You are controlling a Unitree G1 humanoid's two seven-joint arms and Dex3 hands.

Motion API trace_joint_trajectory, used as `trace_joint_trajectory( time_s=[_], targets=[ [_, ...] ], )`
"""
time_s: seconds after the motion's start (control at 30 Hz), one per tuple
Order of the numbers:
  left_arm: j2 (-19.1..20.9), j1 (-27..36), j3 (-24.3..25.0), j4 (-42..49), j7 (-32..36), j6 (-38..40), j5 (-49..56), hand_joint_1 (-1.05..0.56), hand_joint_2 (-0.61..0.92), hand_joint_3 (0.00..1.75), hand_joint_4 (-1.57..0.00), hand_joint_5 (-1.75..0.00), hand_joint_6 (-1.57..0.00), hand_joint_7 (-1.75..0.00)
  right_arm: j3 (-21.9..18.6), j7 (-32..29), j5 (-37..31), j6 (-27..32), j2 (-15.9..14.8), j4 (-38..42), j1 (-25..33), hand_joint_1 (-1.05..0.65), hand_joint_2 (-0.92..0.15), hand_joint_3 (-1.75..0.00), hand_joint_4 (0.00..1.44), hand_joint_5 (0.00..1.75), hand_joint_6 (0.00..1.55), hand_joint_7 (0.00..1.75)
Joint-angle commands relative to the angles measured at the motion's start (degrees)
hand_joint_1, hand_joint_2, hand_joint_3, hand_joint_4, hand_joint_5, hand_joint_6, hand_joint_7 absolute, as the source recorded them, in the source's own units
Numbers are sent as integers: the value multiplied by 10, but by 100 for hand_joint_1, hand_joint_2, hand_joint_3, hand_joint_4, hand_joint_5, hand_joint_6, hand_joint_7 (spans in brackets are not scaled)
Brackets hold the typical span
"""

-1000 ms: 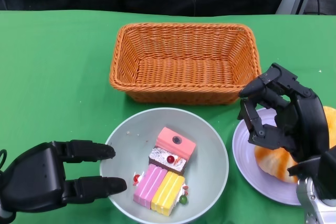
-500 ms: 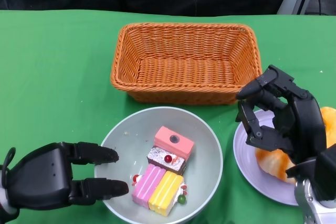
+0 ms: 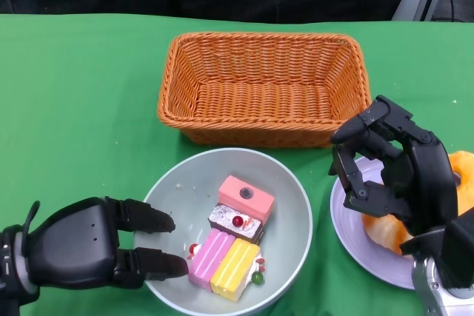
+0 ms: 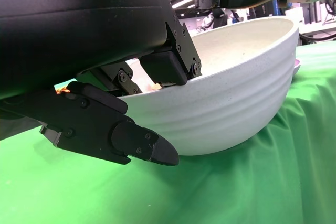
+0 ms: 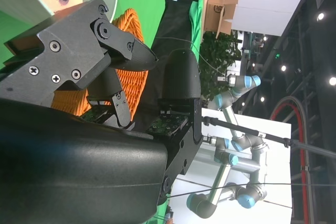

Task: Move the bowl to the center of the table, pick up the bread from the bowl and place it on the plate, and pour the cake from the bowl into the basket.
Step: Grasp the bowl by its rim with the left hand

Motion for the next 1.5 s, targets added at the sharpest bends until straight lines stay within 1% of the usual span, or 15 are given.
trace_joint_trajectory(
  time_s=[0.03,0.47,0.57,0.8,0.83,0.87,1.0,1.03,1.07,1.13,1.17,1.2,1.27,1.4,1.5],
  targets=[
    [-5,-4,-6,2,-18,-2,-4,-38,92,1,-93,-2,-88,-1,-3,-3,2,-4,0,-1,1,-8,-53,-105,67,165,60,135],
    [-19,-3,-14,-5,-2,-1,-8,-37,92,4,-98,-4,-94,-3,-1,-8,-8,0,-1,-2,3,-9,-54,-104,66,163,61,131],
    [-26,-3,-13,-9,-10,2,-11,-36,92,3,-100,-5,-96,-3,-1,-6,-9,-1,-3,1,2,-11,-53,-102,65,163,61,131],
    [-28,-6,-12,-17,-43,-9,-24,-35,92,2,-102,-5,-99,-3,0,-5,-7,-1,0,3,2,-8,-54,-103,65,163,62,131],
    [-29,-6,-11,-17,-44,-10,-25,-35,89,1,-108,-9,-107,-7,1,-5,-8,-3,0,4,1,-8,-55,-103,64,163,62,131],
    [-29,-6,-10,-17,-45,-11,-27,-35,89,0,-110,-10,-110,-8,1,-5,-9,-5,-1,5,1,-8,-55,-103,64,164,62,131],
    [-30,-2,-6,-17,-42,-16,-35,-36,88,0,-113,-10,-113,-7,1,-4,-8,-5,-1,6,1,-7,-54,-104,64,164,62,130],
    [-30,1,-4,-16,-38,-19,-39,-35,88,0,-110,-49,-120,-14,1,-3,-7,-5,-2,6,2,-9,-54,-103,64,164,62,130],
    [-31,3,-3,-15,-36,-21,-43,-35,88,0,-98,-92,-122,-20,1,-2,-6,-5,-2,6,2,-10,-54,-101,64,163,62,130],
    [-31,6,1,-14,-30,-27,-50,-33,89,0,-87,-124,-120,-30,0,-2,-5,-3,-1,4,3,-12,-54,-100,64,163,62,130],
    [-31,7,2,-13,-23,-27,-51,-31,90,0,-82,-137,-109,-54,0,-2,-5,-1,-2,1,4,-12,-55,-99,64,163,62,130],
    [-32,8,3,-12,-17,-27,-52,-29,90,0,-81,-144,-100,-74,0,-2,-4,1,-2,-1,5,-11,-55,-98,64,163,62,130],
    [-33,8,3,-11,-11,-27,-51,-27,91,0,-80,-149,-92,-92,0,-1,-4,2,-2,-2,6,-11,-55,-99,64,163,62,130],
    [-30,9,5,-12,-7,-32,-52,-26,91,0,-79,-151,-89,-98,0,-1,-5,-1,-3,0,6,-11,-55,-99,64,164,62,130],
    [-24,11,8,-13,-3,-39,-55,-29,90,0,-79,-148,-89,-94,-1,-1,-5,-4,-3,2,5,-12,-55,-98,64,163,61,130]
  ],
)
